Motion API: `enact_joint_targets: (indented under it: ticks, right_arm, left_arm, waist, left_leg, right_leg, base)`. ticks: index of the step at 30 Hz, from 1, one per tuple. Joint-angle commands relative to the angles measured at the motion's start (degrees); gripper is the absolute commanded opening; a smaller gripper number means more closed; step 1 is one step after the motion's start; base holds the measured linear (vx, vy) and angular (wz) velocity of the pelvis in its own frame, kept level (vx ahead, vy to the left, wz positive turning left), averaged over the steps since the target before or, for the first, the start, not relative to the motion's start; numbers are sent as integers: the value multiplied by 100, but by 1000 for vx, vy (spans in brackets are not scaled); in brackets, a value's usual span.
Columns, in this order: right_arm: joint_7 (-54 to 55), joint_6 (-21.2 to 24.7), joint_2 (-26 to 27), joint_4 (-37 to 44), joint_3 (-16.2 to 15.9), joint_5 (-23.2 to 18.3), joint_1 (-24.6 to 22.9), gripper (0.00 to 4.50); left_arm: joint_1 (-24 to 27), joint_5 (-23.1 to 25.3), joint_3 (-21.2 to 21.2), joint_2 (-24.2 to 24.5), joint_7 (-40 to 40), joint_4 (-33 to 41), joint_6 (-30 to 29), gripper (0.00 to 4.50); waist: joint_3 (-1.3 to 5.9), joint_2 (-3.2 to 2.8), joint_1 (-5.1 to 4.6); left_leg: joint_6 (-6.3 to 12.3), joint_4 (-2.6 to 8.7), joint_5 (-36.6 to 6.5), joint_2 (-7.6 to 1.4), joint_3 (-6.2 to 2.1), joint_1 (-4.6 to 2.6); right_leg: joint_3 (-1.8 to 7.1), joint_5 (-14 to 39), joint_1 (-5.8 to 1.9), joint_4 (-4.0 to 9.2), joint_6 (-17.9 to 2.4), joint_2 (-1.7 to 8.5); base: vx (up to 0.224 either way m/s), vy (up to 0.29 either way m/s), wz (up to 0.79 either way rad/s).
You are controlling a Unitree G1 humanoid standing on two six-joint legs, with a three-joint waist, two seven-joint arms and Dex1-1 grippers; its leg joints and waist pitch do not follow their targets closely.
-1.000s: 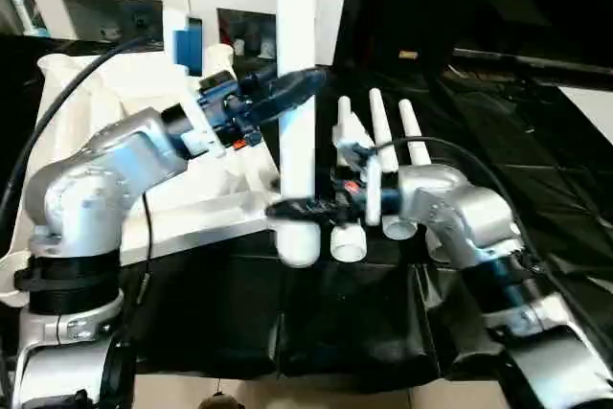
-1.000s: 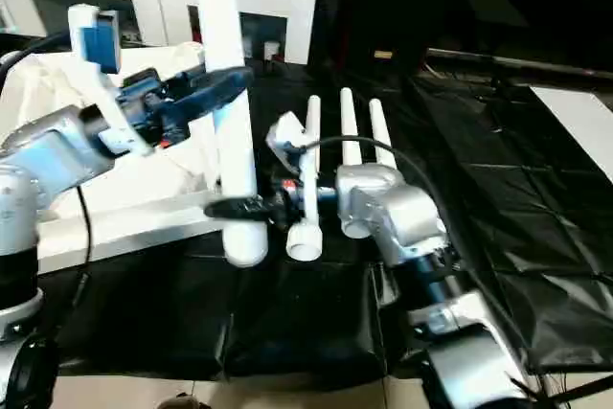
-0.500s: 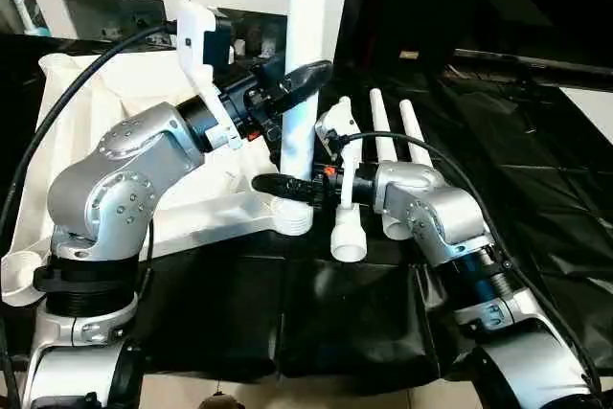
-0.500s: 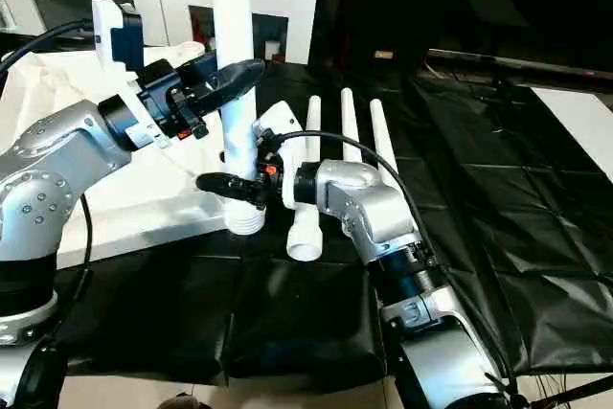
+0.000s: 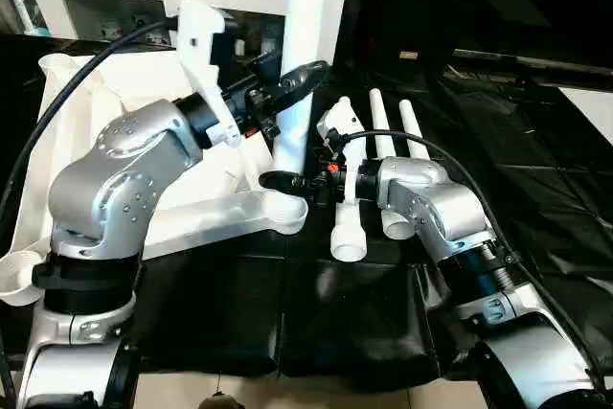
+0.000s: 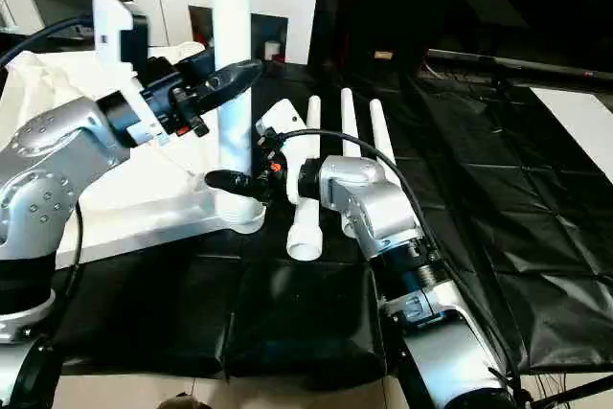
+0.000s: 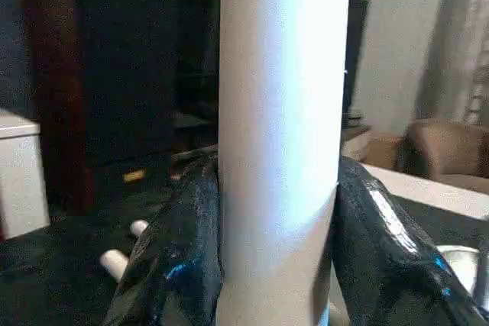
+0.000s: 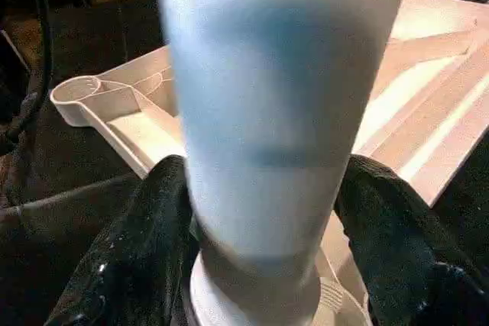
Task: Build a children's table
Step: Rotate table base
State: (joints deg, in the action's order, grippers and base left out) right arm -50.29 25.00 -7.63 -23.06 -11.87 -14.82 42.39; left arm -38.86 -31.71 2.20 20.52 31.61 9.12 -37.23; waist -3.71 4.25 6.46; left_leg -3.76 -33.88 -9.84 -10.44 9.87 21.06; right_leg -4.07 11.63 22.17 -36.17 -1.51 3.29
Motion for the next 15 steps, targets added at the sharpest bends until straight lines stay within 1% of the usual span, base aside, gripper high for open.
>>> enact_joint_targets:
  ticks: [1,2,5,7,9,10,11,12,15]
  right_arm:
    - [79,-36,-22,-31,40,68,-63,297]
    - [85,-23,-3,-34,58,49,-70,270]
    - [16,11,30,-41,80,-23,-78,258]
    - [-6,23,29,-32,63,-28,-79,233]
    - [-12,28,32,-32,61,-33,-78,225]
    - [-29,7,43,-59,76,-50,-70,208]
    - [-34,-3,50,-70,86,-58,-66,208]
    - [-43,-29,54,-85,93,-62,-61,193]
    - [-78,-54,58,-108,115,-71,-51,189]
  left_arm:
    - [-103,73,-71,-20,-113,38,7,173]
    - [-101,85,-73,-29,-122,43,11,173]
    - [-94,88,-53,-58,-140,58,-16,173]
    - [-88,67,-31,-67,-152,71,-45,173]
    - [-90,65,-24,-72,-157,74,-54,173]
    - [-96,36,-6,-88,-172,84,-88,173]
    - [-97,24,-1,-91,-177,91,-101,173]
    - [-97,4,7,-100,-182,98,-114,173]
    - [-92,-8,14,-108,-184,108,-132,173]
  waist:
    - [415,-89,-6]
    - [416,-89,-8]
    - [422,-90,-8]
    - [418,-81,-5]
    - [417,-83,-4]
    - [413,-83,-4]
    - [412,-77,-3]
    - [415,-77,0]
    - [417,-77,-2]
  left_leg:
    - [-270,371,-716,-286,-88,-81]
    - [-272,371,-707,-284,-88,-79]
    - [-257,368,-684,-284,-88,-80]
    - [-243,370,-701,-285,-87,-85]
    - [-240,370,-708,-285,-86,-81]
    - [-246,372,-723,-285,-86,-83]
    - [-247,370,-746,-283,-85,-83]
    - [-243,369,-736,-281,-84,-81]
    - [-232,367,-696,-282,-86,-77]
  right_leg:
    - [335,507,-283,353,-897,500]
    - [334,486,-285,349,-908,498]
    - [331,421,-287,344,-949,499]
    - [329,442,-284,346,-959,500]
    - [332,469,-286,349,-953,503]
    - [331,497,-282,353,-948,502]
    - [333,542,-284,357,-941,505]
    - [334,544,-286,358,-937,506]
    - [332,504,-287,352,-938,502]
  base:
    - [0,0,0]
    - [0,0,0]
    - [0,0,0]
    - [0,0,0]
    - [0,0,0]
    - [0,0,0]
    - [0,0,0]
    - [0,0,0]
    - [0,0,0]
